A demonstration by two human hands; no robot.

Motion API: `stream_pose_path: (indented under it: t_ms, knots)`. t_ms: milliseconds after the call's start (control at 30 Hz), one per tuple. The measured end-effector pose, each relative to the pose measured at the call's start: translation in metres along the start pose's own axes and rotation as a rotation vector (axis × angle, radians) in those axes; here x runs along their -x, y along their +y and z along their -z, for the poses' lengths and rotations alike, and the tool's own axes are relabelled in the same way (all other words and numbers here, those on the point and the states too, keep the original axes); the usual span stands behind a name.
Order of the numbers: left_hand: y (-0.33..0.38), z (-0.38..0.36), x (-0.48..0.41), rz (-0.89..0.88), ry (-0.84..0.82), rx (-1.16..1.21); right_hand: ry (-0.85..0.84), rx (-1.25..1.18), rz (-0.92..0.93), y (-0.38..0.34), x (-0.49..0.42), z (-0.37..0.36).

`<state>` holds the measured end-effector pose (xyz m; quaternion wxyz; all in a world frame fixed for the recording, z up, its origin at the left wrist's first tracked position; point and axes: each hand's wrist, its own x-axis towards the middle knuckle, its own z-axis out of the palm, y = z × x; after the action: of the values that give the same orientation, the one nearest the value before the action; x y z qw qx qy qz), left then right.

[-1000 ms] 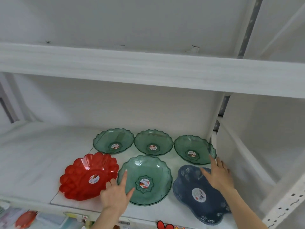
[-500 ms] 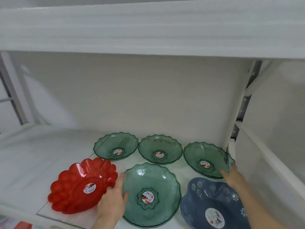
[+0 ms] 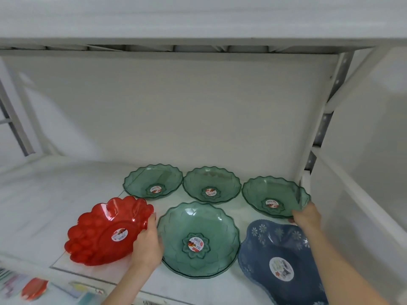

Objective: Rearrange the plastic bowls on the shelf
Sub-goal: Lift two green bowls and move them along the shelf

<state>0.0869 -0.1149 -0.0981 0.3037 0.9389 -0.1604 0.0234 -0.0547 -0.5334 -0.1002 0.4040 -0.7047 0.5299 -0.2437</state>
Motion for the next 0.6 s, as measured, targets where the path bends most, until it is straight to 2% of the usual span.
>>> stream_pose_path:
  t_ms: [200, 400, 600]
  knots:
    - [0.008, 0.016, 0.003, 0.152, -0.068, 0.117, 0.059, -0.095, -0.087, -0.017, 0.022, 0.01]
    - [0.008, 0.018, -0.001, 0.204, -0.134, 0.222, 0.039, -0.175, -0.15, -0.02, 0.033, 0.018]
    - [0.0, 0.016, 0.002, 0.226, -0.082, 0.235, 0.115, -0.331, -0.186, -0.018, 0.046, 0.029]
